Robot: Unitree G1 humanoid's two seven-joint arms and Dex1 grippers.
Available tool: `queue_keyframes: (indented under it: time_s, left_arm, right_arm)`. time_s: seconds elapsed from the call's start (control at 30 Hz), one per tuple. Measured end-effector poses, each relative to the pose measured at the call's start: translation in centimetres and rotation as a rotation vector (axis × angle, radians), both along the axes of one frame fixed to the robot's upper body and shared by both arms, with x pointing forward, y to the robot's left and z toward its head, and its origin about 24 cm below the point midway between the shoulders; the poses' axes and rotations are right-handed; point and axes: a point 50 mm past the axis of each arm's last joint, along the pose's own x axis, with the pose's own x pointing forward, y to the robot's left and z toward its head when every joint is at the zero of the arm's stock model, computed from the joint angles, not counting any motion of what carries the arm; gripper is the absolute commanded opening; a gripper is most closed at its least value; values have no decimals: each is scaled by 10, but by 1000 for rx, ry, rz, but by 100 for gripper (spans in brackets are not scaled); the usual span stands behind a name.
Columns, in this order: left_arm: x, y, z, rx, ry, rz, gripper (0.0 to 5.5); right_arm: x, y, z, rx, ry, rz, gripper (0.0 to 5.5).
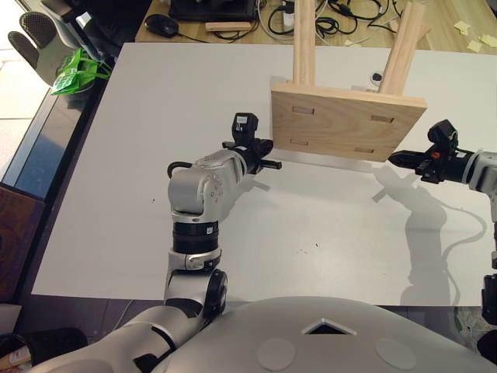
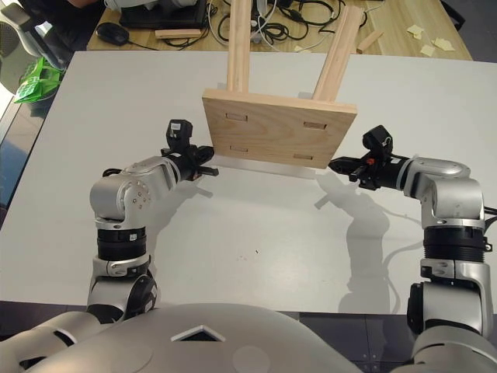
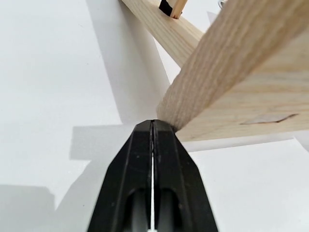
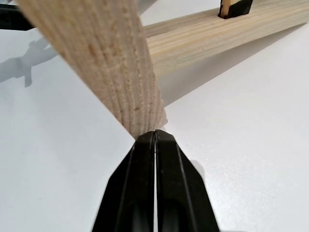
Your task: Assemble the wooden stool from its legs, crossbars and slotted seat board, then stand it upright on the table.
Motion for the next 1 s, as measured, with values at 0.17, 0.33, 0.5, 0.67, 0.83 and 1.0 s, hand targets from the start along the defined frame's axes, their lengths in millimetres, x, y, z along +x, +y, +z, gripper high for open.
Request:
queue_keyframes:
  time_s: [0.17, 0.33, 0.5, 0.67, 0.83, 1.0]
  left_arm:
    - [0, 11, 14, -61, -56, 40, 3]
    - [-2, 18, 25, -94, -105, 65, 3]
    - [-2, 23, 31, -115, -128, 83, 3]
    - [-4, 28, 38, -140, -160, 97, 3]
    - [-5, 29, 44, -176, -183, 94, 3]
    - [-5, 32, 51, -210, -215, 98, 3]
  right_arm:
    - [-1, 6, 12, 88, -4, -3, 0]
    - [-3, 11, 22, 144, -16, 0, 0]
    - [-3, 15, 27, 181, -29, -16, 0]
    - [-3, 19, 31, 242, -49, -49, 0]
    - [-3, 18, 35, 310, -49, -89, 0]
    - [-1, 19, 41, 363, -68, -110, 0]
